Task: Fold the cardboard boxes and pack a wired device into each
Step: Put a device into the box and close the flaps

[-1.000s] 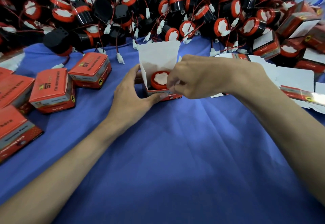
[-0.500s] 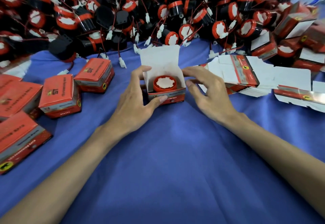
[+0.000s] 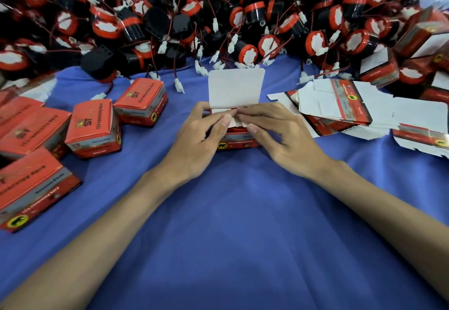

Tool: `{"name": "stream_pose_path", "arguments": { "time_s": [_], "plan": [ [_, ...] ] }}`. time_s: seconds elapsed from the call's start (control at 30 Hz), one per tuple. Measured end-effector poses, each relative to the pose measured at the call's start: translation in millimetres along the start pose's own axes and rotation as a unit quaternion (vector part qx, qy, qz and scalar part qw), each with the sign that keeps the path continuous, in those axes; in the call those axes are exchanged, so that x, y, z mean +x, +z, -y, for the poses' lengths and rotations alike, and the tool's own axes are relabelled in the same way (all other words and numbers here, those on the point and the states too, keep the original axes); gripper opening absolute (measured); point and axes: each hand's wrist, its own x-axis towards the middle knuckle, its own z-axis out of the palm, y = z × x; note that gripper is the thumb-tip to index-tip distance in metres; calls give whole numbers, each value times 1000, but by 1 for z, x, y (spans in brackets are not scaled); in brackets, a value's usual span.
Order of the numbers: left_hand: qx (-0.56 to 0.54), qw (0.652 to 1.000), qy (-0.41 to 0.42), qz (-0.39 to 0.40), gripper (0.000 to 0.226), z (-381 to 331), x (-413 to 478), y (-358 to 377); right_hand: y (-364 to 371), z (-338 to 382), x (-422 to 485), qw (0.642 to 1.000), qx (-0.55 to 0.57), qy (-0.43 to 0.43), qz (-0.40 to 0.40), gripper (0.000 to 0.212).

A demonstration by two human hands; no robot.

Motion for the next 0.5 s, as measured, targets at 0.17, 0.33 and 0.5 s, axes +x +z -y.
{"name": "stream_pose_path", "arguments": {
  "time_s": [0.17, 0.33, 0.5],
  "plan": [
    [-30, 999, -4, -28, 30, -1, 2, -1, -1, 1, 3, 998, 29, 41, 25, 27],
    [-163, 981, -36, -102, 46, -3, 2, -6, 10, 11, 25, 962, 205, 178, -24, 22],
    [-195, 970, -29, -142, 66, 1, 1, -7, 29, 17, 31, 919, 324, 201, -105, 43]
  ]
}}
